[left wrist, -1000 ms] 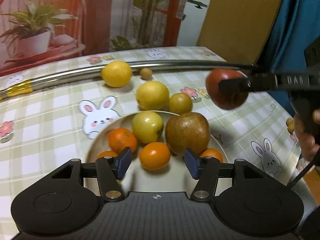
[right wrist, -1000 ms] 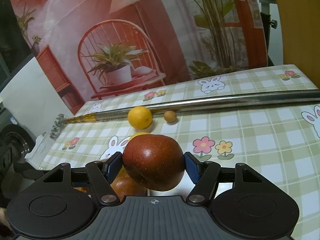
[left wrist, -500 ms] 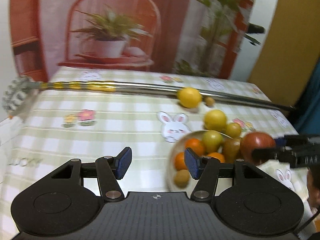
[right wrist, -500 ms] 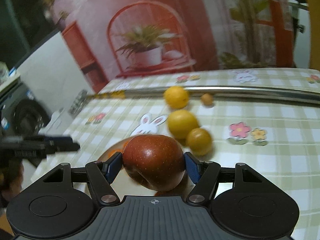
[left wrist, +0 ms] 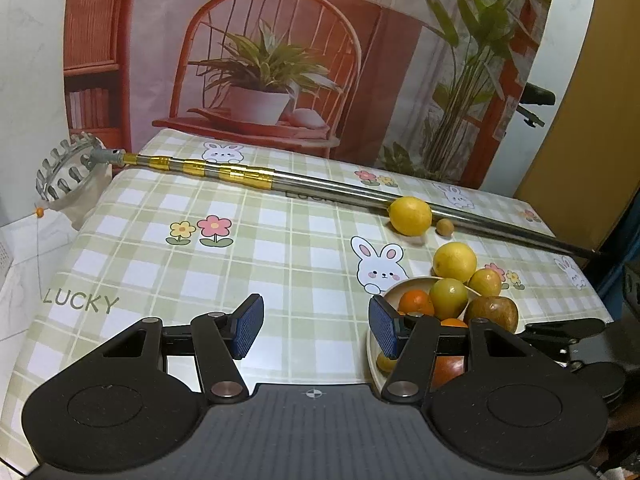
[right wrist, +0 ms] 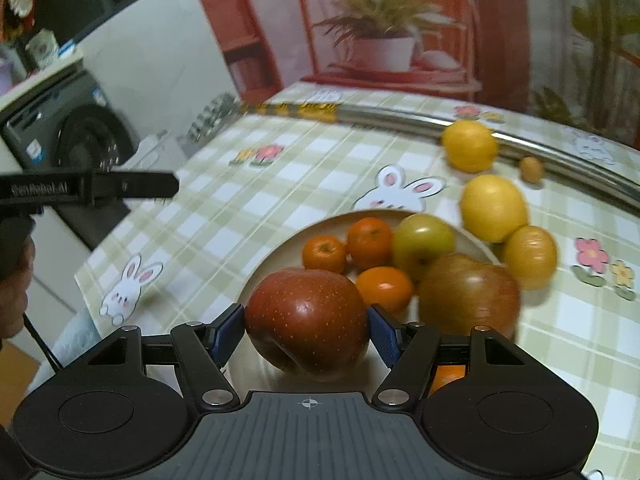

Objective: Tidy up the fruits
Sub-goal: 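Lower the red apple onto the plate and open the right gripper, then grasp the small brown fruit by the pole with left while right reaches for yellow fruit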

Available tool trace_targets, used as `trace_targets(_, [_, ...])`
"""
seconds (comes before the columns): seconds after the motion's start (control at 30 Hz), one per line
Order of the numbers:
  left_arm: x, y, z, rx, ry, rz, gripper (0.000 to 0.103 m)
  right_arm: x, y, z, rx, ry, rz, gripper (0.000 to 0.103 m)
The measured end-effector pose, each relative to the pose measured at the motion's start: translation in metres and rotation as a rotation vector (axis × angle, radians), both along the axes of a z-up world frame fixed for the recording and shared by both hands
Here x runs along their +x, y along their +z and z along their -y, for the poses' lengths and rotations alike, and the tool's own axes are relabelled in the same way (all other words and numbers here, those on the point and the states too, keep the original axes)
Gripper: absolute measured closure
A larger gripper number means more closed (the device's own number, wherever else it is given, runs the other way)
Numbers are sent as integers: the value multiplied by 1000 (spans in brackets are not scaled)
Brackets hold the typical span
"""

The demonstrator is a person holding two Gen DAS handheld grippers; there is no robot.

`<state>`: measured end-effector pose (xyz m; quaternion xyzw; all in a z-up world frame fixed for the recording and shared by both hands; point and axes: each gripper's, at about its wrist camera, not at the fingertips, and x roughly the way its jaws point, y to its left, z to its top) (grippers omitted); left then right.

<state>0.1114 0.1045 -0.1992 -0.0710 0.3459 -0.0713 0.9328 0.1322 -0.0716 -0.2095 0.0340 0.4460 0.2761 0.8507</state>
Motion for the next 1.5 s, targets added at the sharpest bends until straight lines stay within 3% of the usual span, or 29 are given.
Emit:
trace_targets(0.83, [8,-6,7,-14,-20,-23,42,12,-14,-24,15,67,-35,38])
trace_targets(1.0, [12,-5,9,-18,-31,-24,42,12,2,-10,95,41,-3,35])
trace_targets(1.3, [29,5,28,-20,-101,-11,42,15,36,38,82,-60,128,36])
trace_targets(1.5, [49,16,49,-32,-157,17,42,25,39,88,52,-182,162,40])
